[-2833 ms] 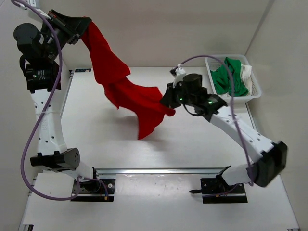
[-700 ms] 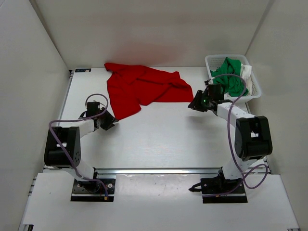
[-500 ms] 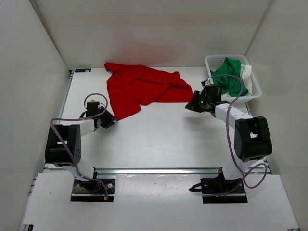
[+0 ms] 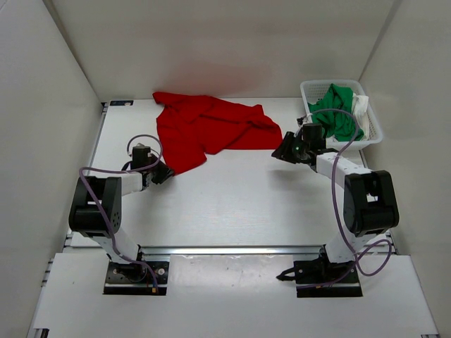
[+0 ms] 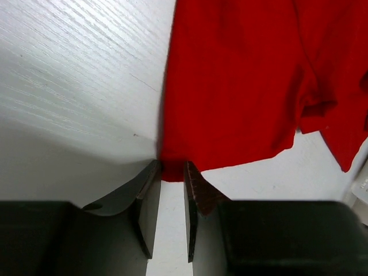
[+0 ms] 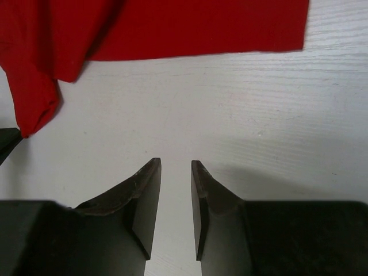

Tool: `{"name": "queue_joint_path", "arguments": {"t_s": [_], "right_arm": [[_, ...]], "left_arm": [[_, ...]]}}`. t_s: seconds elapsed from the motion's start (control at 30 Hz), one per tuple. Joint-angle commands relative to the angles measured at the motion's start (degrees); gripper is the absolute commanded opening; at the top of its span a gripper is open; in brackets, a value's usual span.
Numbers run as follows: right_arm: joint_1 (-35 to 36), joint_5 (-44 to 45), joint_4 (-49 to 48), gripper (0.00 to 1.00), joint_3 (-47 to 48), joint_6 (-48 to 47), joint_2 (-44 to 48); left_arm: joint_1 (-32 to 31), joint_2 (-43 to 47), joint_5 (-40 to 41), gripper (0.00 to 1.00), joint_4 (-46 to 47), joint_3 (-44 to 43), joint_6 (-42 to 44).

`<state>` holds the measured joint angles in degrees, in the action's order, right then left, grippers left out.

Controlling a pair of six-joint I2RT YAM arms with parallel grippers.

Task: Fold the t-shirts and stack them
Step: Grap the side of the flattened tshirt furthest away from the robot with both arms

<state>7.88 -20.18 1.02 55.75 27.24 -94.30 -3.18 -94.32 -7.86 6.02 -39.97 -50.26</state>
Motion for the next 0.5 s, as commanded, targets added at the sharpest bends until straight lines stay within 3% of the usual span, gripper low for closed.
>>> {"name": "queue_joint_path", "arguments": {"t_s": [0.0,0.27,0.47], "right_arm": [[-1.1,-0.1,-3.3,0.27,-0.5,0.3,0.4],[-4.8,3.5,-3.8,0.33,0.4,1.0,-2.6],[-5.1,5.8,-3.3,0.38,2.8,0.1,-7.3]], "left_arm": [[-0.1,-0.7,1.9,0.33,-2.0,-0.3,0.9],[-0.5,1.2,3.4,0.0,-3.2,-0.7,1.3],[-0.7,3.5,4.4,0.0,-3.9,-2.0,2.3]]}}
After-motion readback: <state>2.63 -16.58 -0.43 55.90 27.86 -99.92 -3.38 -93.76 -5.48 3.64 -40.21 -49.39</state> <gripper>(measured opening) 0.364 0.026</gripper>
